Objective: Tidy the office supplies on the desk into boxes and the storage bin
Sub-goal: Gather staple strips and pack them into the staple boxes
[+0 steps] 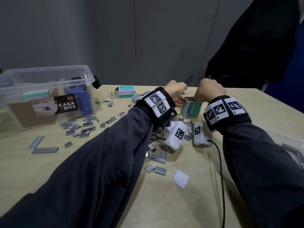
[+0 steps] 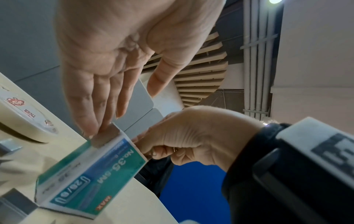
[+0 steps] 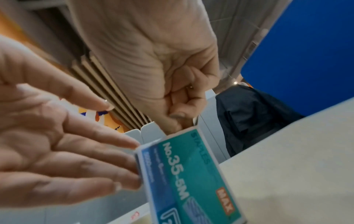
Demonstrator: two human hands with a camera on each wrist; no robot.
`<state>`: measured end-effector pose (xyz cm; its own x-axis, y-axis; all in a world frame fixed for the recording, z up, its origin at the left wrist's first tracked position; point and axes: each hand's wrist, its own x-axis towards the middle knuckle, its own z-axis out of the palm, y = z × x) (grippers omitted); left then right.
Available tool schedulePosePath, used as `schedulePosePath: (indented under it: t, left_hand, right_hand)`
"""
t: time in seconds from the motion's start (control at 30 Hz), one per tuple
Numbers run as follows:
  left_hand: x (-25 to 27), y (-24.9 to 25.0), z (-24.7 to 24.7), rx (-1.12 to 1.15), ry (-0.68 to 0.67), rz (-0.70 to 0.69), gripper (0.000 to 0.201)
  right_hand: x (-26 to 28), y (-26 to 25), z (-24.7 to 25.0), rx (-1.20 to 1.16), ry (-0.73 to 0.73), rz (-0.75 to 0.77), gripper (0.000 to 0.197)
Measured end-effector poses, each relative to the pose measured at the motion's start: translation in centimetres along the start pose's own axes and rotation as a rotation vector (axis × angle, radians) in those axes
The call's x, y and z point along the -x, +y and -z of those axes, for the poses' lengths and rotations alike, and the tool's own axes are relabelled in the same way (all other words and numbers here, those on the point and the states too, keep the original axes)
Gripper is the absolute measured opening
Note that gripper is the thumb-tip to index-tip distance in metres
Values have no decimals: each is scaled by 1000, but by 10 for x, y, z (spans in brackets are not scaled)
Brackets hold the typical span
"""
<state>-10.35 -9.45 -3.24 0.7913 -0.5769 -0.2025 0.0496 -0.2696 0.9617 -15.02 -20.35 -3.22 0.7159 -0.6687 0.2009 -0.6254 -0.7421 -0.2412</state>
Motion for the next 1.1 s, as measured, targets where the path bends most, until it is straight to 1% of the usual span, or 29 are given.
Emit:
schedulePosePath:
  t: [0.13,0.27,0.37,0.47,0.5,0.53,0.57,0.67,0.7,0.77,0.8,0.87,0.97,1.03,1.1]
  left_hand:
    - [-3,-2,3,-22,-20,4,36]
    - [-2,-3,15,-99,-38,0,30]
    - [2,-5,32,-244,-75,-16,31]
    - [10,-9,57,-434,-170,-54,31]
    - [13,-11,67,-507,-206,-72,29]
    - [16,-13,76,-577,-240,-89,27]
    - [19,-16,84,-641,-270,-100,25]
    - [26,-23,99,-793,-339,-112,19]
    - [29,-25,101,-841,-358,-122,17]
    - [37,-29,98,-926,-390,-157,15]
    - [41,-31,94,-962,-406,-179,14]
    - [48,-34,82,-1033,-445,-212,17]
    - [52,-40,58,-1166,-494,-220,32]
    - [52,-44,45,-1237,-493,-251,42]
    - [53,-46,37,-1283,-470,-306,45]
  right_hand:
    - [0,-2,-2,85,23,38,27]
    - [-1,-4,-3,112,12,72,29]
    - [-1,-4,-4,144,-9,105,29]
    - [-3,-3,4,140,60,142,28]
    - [-2,-3,9,120,89,169,26]
    - [1,-4,15,99,84,209,22]
    - [3,-5,20,84,24,263,18]
    - [20,-11,27,123,-340,417,11]
    - [25,-13,26,175,-433,440,10]
    - [30,-17,19,303,-543,439,13]
    - [31,-19,14,360,-568,429,16]
    - [34,-23,5,439,-556,428,19]
    - [35,-26,-1,472,-530,453,21]
    - [34,-25,-3,474,-546,467,18]
    - [32,-23,-3,474,-568,472,16]
